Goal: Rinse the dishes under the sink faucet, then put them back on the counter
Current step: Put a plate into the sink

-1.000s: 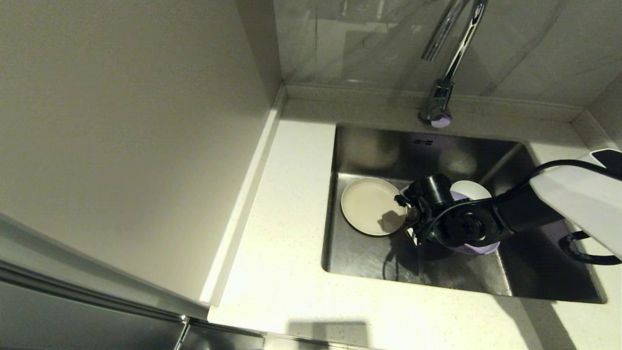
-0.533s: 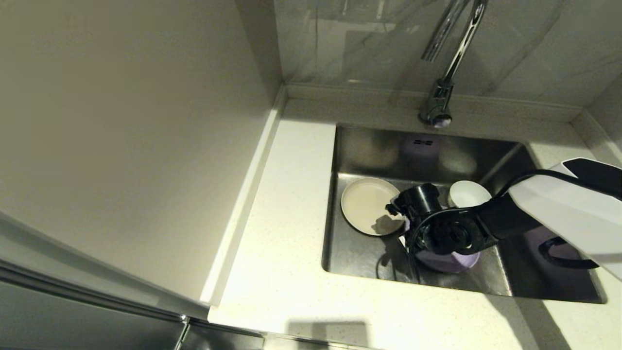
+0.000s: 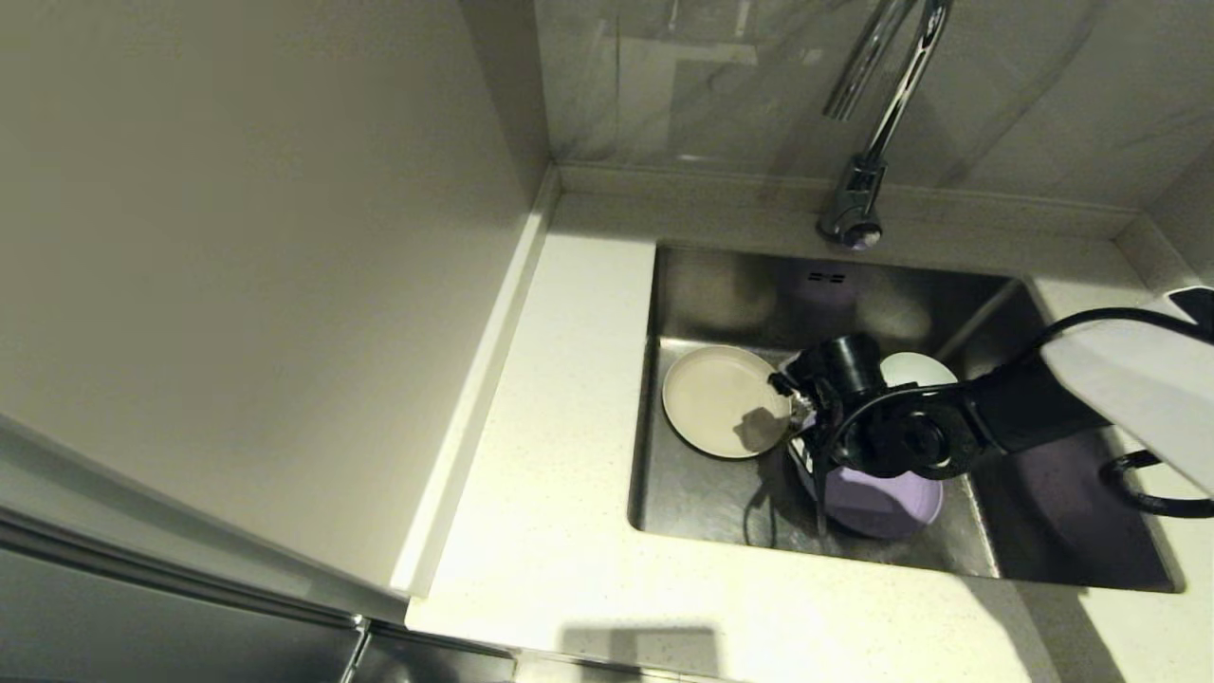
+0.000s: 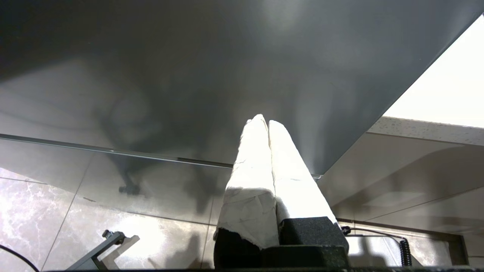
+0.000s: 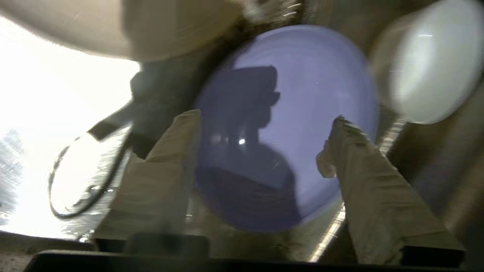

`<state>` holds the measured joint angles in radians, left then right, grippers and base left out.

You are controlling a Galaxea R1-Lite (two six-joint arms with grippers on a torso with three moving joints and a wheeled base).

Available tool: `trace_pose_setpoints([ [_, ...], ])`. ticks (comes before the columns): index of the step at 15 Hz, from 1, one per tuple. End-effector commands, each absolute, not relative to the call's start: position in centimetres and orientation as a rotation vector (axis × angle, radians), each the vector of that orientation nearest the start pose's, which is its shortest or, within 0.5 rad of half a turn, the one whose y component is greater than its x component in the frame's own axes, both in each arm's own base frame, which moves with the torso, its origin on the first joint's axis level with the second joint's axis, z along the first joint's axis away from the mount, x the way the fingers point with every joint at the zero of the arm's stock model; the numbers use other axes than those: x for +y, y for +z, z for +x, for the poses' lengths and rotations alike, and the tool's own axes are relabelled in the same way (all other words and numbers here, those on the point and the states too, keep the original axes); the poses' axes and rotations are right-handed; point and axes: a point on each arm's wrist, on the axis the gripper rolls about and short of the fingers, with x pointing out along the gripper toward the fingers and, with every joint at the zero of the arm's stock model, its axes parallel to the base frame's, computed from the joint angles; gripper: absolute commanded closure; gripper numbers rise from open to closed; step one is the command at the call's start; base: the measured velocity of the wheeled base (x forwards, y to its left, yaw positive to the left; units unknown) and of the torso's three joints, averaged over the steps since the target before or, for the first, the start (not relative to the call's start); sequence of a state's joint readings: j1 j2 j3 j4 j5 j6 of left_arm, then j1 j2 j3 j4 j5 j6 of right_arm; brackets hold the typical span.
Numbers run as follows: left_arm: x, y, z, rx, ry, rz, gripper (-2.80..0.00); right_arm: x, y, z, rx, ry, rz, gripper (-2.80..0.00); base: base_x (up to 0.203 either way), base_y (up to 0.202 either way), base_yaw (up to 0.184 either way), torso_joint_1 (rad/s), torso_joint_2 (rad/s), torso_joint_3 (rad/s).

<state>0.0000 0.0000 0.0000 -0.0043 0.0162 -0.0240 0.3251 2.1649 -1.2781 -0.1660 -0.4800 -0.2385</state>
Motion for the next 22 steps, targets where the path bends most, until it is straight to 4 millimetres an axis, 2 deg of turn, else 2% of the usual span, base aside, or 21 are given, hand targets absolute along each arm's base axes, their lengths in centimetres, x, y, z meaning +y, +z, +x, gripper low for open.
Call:
trace_pose_setpoints([
  [1,0.0,7.6,-2.3,-0.006,0.017,-0.025,0.00,9.9,14.2,38.5,0.590,-0.128,-0.457,-2.80,0.000,0.000,0.000,0.000,0.00,0.000],
  [3,0.0,7.6,-2.3,-0.006,0.017,-0.025,0.00,6.1,17.4,38.0,0.562,-0.198,-0.407,-2.80,0.000,0.000,0.000,0.000,0.00,0.000],
  [6,0.0,7.6,-2.3,-0.006,0.017,-0.025,0.00,-0.9,21.4,37.7,0.625,-0.280,-0.334,-2.80,0.000,0.000,0.000,0.000,0.00,0.000],
  [7,0.0,7.6,-2.3,-0.006,0.017,-0.025,0.00,-3.3,22.5,37.4,0.658,-0.281,-0.299,0.00,0.000,0.000,0.000,0.000,0.00,0.000],
  [9,0.0,7.6,-2.3,-0.006,0.017,-0.025,0.00,-6.2,24.2,36.6,0.675,-0.180,-0.211,0.00,0.000,0.000,0.000,0.000,0.00,0.000],
  [12,0.0,7.6,-2.3,-0.006,0.017,-0.025,0.00,-8.6,26.9,35.2,0.653,-0.027,-0.087,0.00,0.000,0.000,0.000,0.000,0.00,0.000],
  [15,0.0,7.6,-2.3,-0.006,0.017,-0.025,0.00,-9.1,28.6,35.3,0.609,-0.017,0.129,0.00,0.000,0.000,0.000,0.000,0.00,0.000],
  [19,0.0,7.6,-2.3,-0.006,0.017,-0.025,0.00,-8.8,30.8,37.1,0.462,0.231,0.555,0.00,0.000,0.000,0.000,0.000,0.00,0.000],
  [22,0.0,7.6,-2.3,-0.006,0.017,-0.025,0.00,-8.8,31.4,38.6,0.375,0.407,0.646,0.00,0.000,0.000,0.000,0.000,0.00,0.000],
])
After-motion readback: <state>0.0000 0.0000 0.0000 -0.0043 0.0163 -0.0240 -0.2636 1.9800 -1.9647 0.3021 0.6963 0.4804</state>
